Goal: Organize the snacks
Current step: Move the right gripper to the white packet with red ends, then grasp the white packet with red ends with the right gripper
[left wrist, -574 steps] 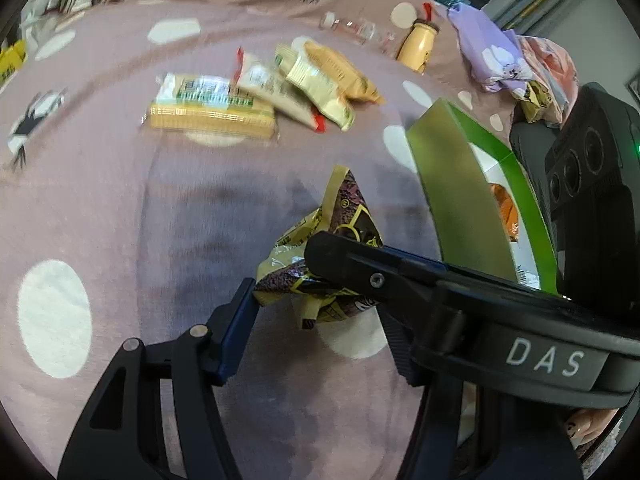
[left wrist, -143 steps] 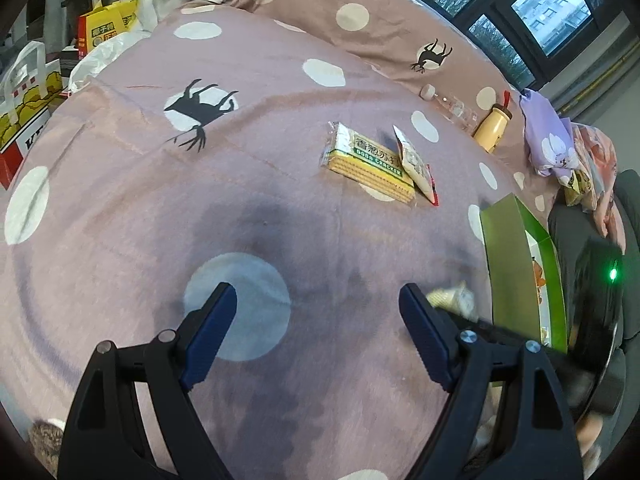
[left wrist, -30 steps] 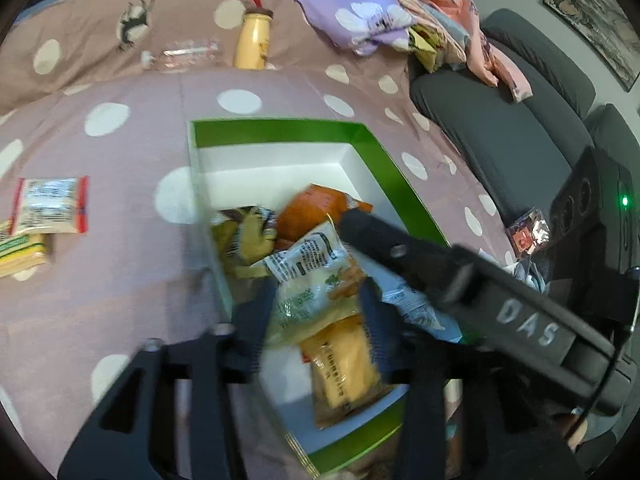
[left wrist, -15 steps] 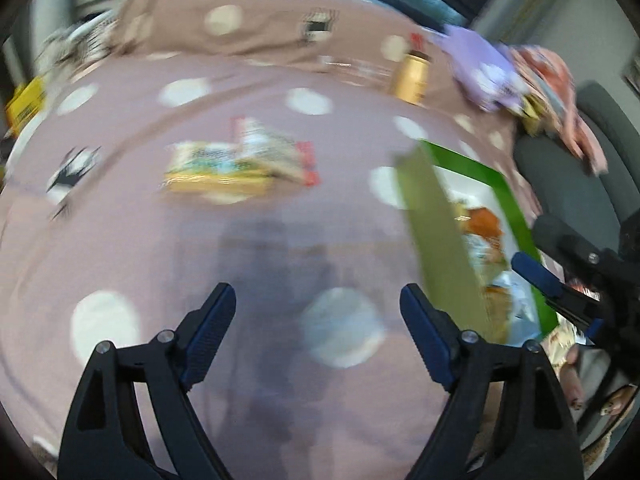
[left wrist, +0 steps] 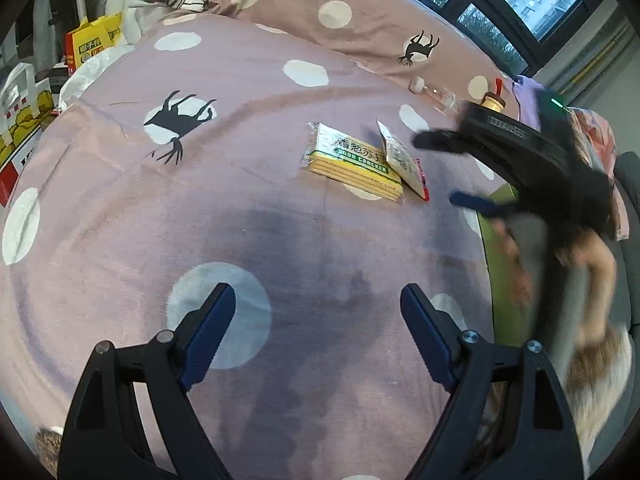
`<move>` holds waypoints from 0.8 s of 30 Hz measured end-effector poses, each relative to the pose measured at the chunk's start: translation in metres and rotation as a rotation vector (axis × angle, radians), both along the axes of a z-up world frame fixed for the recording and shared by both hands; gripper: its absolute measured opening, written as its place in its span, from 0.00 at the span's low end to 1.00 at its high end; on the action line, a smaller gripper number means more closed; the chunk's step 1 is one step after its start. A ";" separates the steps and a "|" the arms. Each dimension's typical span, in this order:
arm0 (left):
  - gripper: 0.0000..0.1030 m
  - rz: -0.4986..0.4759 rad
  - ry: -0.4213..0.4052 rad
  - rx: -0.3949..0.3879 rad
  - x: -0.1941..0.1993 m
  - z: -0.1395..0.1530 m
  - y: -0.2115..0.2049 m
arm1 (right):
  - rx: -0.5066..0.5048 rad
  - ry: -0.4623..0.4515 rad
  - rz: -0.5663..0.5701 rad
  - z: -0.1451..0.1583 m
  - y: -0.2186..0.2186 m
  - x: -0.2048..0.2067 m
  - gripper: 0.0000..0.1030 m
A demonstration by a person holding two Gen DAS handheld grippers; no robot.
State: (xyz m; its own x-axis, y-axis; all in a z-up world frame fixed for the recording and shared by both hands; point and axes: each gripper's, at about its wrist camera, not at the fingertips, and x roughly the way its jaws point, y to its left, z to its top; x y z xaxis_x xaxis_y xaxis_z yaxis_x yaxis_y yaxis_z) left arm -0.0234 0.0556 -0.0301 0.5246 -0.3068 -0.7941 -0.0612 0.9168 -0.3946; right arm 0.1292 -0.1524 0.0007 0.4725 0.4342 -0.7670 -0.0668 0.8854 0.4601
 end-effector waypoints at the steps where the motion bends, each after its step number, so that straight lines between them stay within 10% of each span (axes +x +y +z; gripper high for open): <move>1: 0.82 0.006 0.003 -0.004 0.001 -0.002 0.003 | -0.035 -0.002 0.001 -0.002 0.004 0.009 0.91; 14: 0.82 0.014 0.023 -0.032 0.017 -0.018 0.009 | -0.235 -0.011 0.058 -0.029 0.031 0.048 0.90; 18: 0.82 0.017 0.024 -0.015 0.018 -0.021 0.009 | -0.212 -0.054 0.064 -0.024 0.027 0.044 0.57; 24: 0.82 0.028 0.033 -0.009 0.017 -0.024 0.009 | -0.134 -0.049 0.084 -0.024 0.014 0.029 0.53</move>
